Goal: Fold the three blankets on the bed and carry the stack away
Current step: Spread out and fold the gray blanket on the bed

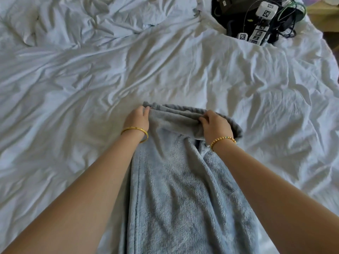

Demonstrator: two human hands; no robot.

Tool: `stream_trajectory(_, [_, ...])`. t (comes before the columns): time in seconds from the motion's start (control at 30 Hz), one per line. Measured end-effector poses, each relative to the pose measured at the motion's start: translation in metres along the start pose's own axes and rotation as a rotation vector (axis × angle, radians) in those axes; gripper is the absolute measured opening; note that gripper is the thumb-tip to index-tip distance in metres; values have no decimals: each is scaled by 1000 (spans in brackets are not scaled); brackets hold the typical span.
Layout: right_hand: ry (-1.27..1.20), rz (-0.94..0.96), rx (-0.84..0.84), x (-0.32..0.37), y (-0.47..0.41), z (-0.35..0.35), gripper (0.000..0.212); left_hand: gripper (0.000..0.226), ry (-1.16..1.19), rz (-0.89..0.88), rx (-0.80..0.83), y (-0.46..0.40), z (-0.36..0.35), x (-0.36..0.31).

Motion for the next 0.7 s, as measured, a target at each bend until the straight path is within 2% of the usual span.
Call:
stream_trajectory(0.07, [77,31,5,-1,-4,1,23,44,-122,-40,-36,-2,-5,2])
stream_trajectory(0.13, [183,41,-3,-9,-7,6,25,44,-152,-51,2,-6,-11,3])
stream_trajectory(0.27, [334,82,77,-32,-8,13,28,29,127,86,164,-17,-11,0])
stream_trajectory(0.3, [341,81,92,-35,-7,12,26,26,98,70,219,-18,-10,-2])
stream_trajectory(0.37, [321,61,81,-38,-4,10,21,39,-168,-59,306,-18,-9,-8])
stream_trajectory(0.43, [307,48,46,-37,-2,7,18,41,-299,-129,310,-18,-7,-13])
stream_trajectory(0.47, [311,45,29,-36,-1,7,17,40,-304,-109,291,-18,-5,-13])
stream_trajectory(0.6, [362,37,-75,-36,-1,12,15,38,-135,136,145,-23,4,4])
stream_trajectory(0.7, [405,-18,-168,-45,-3,24,22,28,-19,100,214,-18,-1,4])
Point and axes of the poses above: each hand's wrist, its own y-axis away from the middle knuckle, its own z-axis out of the back of the hand, x = y × z, the point moved 4 cm from there along -y, towards the middle knuckle, and after that the axes turned 4 degrees about -y, right-handed, at the moved point
